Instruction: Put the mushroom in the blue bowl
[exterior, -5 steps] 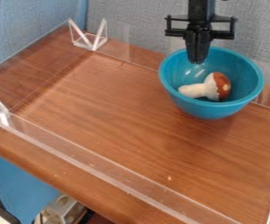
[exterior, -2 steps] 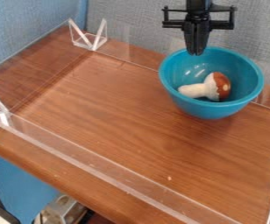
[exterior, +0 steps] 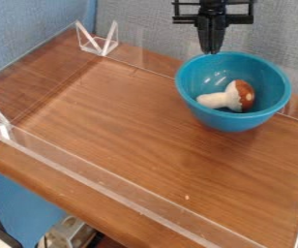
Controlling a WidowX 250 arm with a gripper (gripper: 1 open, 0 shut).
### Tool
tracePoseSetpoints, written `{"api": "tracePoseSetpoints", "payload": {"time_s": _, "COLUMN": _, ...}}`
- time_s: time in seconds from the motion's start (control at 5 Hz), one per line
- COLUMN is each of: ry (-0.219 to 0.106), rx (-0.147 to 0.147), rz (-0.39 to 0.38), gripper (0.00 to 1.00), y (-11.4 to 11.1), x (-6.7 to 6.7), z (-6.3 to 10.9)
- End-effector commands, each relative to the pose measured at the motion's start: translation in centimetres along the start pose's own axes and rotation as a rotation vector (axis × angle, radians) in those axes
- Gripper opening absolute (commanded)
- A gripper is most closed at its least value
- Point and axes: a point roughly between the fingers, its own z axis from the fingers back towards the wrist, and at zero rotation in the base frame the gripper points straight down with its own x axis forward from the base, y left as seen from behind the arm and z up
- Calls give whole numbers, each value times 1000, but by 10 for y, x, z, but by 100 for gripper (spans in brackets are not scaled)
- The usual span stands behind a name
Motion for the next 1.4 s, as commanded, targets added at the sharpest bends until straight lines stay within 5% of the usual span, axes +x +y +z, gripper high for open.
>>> {"api": "tracePoseSetpoints", "payload": {"time_s": 0.0, "ry": -97, "rx": -16, "rz": -5, "gripper": 0, "y": -2, "x": -2, "z": 34}}
{"api": "tracePoseSetpoints", "payload": {"time_s": 1.2, "ry": -61, "rx": 1, "rz": -2, "gripper": 0, "y": -11, "x": 3, "z": 7}}
